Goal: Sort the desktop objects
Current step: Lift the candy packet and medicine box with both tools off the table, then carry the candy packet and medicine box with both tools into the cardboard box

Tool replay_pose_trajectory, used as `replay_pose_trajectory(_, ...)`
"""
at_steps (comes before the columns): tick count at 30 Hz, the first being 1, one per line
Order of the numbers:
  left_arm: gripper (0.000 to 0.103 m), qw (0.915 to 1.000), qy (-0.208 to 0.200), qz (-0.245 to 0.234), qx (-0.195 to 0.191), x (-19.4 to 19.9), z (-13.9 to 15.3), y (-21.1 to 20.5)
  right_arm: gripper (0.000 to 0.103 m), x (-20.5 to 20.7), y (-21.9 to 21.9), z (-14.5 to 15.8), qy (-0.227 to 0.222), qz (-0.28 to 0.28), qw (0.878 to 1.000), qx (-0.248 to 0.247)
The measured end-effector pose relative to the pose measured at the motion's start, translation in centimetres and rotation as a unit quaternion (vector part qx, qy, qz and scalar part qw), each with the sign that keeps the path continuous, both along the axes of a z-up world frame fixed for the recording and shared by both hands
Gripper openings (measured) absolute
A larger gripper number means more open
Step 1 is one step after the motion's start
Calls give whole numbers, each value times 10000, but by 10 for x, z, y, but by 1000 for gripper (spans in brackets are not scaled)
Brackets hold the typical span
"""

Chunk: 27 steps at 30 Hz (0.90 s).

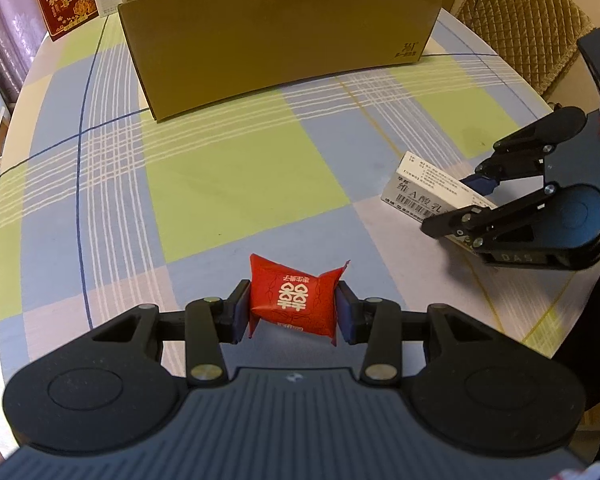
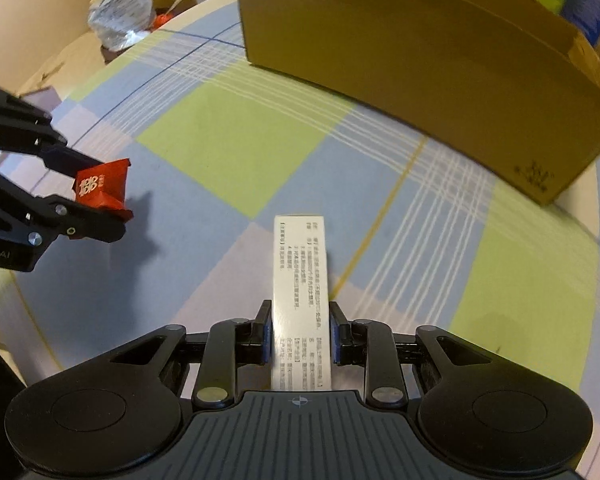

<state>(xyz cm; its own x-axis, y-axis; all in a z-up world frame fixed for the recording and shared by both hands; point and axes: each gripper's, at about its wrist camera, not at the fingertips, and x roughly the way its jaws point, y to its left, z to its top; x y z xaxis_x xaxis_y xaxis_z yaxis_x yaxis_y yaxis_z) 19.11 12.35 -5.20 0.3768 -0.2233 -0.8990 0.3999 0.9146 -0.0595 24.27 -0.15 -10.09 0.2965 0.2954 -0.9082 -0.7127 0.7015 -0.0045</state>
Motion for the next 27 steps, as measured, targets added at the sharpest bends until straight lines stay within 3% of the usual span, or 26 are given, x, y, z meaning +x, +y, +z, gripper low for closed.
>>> replay_pose_trajectory(7,37,9998,-77,111,148,-3,5,-1,23,-6,-10,10,-97,-200,9997,138)
replay_pose_trajectory(27,37,9981,-501,53,366,-19,54,-31,23,-15,-39,82,-514,-514,9955,603)
